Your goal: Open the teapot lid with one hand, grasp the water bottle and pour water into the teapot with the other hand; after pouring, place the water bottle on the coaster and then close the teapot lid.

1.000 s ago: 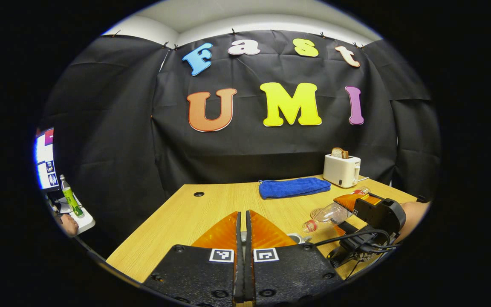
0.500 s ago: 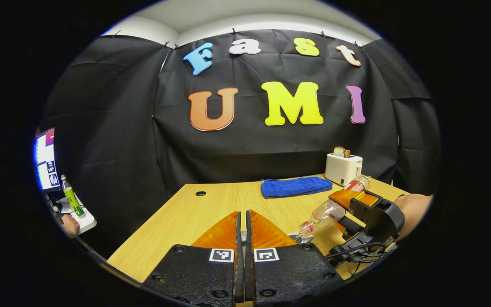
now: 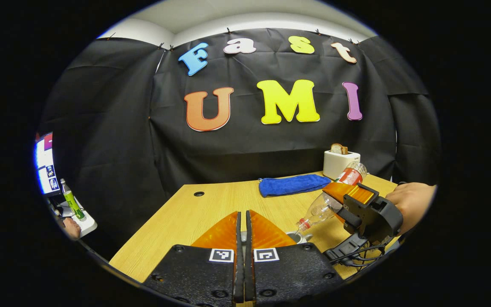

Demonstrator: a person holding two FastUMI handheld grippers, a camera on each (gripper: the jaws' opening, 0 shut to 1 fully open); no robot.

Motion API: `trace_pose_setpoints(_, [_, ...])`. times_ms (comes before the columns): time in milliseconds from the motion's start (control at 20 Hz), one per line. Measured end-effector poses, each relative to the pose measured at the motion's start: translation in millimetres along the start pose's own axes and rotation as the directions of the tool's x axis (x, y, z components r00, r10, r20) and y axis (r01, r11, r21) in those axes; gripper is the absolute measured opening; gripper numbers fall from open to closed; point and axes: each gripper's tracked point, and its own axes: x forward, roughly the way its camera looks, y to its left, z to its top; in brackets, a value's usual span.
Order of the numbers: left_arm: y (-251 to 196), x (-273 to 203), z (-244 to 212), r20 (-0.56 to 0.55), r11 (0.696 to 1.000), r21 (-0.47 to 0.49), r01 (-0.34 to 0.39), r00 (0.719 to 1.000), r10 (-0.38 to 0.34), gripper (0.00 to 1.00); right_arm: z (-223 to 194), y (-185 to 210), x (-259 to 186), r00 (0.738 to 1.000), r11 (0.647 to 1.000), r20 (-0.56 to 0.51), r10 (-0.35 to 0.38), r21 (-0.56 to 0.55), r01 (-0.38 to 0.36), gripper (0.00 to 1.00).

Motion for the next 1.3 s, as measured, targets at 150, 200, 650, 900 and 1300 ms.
trace_pose_setpoints(150, [3.1, 0.1, 0.2, 0.002, 1.000, -0.002, -0.011, 1.000, 0.011, 0.04, 0.9, -7.1, 0.6, 0.999, 0.998, 0.007, -0.033, -0.044, 0.033, 0.75])
trace_pose_setpoints(200, [4.4, 1.4, 1.0, 0.003, 1.000, -0.016, -0.016, 1.000, 0.016, 0.03, 0.9, -8.0, 0.5, 0.999, 0.997, 0.010, -0.039, -0.060, 0.040, 0.75])
trace_pose_setpoints(650, [12.7, 3.3, -6.1, -0.018, 0.999, -0.046, -0.029, 0.999, 0.029, 0.03, -2.1, -16.9, 8.0, 0.996, 0.982, 0.019, -0.086, -0.165, 0.088, 0.75])
trace_pose_setpoints(900, [14.1, 1.0, -2.3, -0.010, 0.998, -0.055, -0.038, 0.999, 0.038, 0.03, 9.2, -29.1, 4.2, 0.991, 0.966, 0.056, -0.125, -0.220, 0.134, 0.77])
trace_pose_setpoints(1300, [15.2, 3.4, -6.2, -0.023, 0.998, -0.052, -0.041, 0.999, 0.040, 0.03, 15.8, -40.1, 0.4, 0.985, 0.947, 0.074, -0.156, -0.272, 0.170, 0.75])
